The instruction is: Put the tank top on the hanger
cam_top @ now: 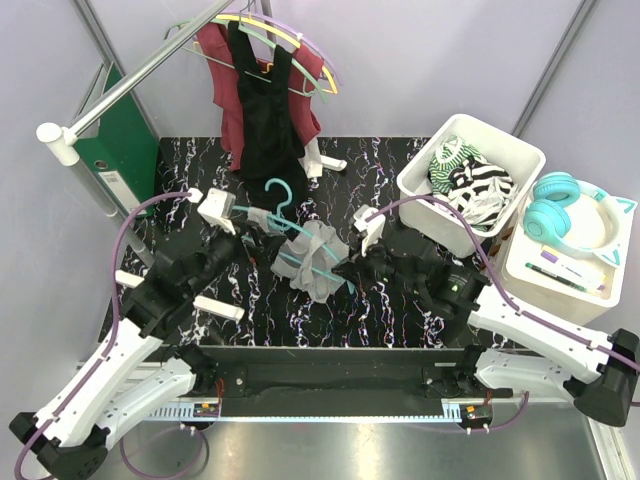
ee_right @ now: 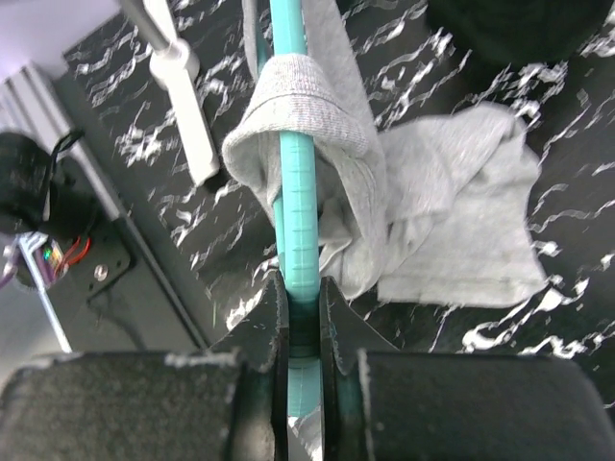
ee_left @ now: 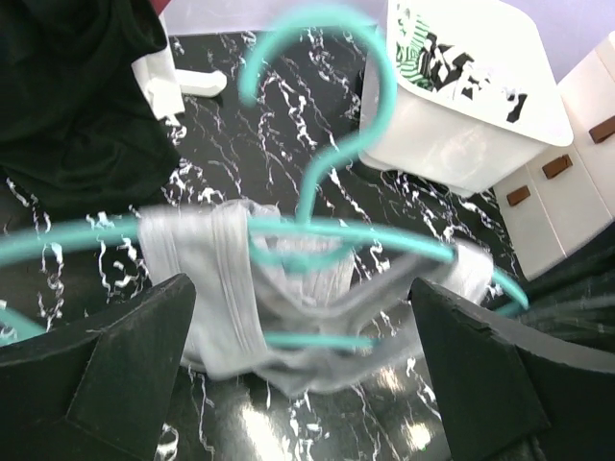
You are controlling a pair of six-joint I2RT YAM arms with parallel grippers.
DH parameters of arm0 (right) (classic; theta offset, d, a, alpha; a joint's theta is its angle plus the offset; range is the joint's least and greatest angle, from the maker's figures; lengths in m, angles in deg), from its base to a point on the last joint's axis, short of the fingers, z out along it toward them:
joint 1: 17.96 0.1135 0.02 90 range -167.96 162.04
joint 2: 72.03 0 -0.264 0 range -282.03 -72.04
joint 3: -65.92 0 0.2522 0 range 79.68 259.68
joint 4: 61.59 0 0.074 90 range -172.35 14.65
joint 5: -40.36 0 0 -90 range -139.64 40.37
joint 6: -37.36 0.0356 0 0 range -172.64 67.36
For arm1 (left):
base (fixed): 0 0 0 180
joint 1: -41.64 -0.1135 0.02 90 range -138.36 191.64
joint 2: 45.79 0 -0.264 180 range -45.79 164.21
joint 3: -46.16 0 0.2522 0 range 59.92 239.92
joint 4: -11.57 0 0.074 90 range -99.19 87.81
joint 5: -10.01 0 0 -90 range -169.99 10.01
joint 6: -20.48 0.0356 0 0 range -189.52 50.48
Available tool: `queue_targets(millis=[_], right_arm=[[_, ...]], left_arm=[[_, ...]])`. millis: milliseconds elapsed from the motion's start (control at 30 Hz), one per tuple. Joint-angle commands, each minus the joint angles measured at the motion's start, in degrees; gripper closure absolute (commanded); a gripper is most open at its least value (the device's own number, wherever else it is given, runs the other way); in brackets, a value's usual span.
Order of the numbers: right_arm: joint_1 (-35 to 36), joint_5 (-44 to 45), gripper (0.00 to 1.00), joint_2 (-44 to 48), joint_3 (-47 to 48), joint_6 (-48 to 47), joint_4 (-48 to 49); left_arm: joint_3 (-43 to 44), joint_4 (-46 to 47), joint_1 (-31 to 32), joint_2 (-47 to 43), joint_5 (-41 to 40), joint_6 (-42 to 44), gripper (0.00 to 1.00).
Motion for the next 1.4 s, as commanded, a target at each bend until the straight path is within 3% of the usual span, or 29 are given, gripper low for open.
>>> queue_targets(millis=[0,200,500,800,1367], right_arm=[[-0.2,4.8,1.00,-2.7,6.9,-2.0,4.9],[-0.2,4.1,1.00,-10.7,17.5,-3.9,4.9],[-0.1,0.7,1.00,-22.7,37.0,-8.2,3.2],[5.3,-1.1,1.00,-32.4,53.2,-14.0,2.3],[10.8,-4.5,1.00,-47.2,72.4,-14.8,1.0]], left_arm=[[4.2,-8.2,-0.1,-2.4,0.3,0.4,0.01],[6.0,-15.8,-0.1,-5.3,4.8,2.6,0.01],[-3.7,-16.6,-0.1,-14.8,5.1,3.3,0.01],[-8.5,-11.5,-0.1,-18.5,20.1,3.7,0.02],[-9.2,-10.8,-0.2,-17.5,21.0,4.2,0.04]])
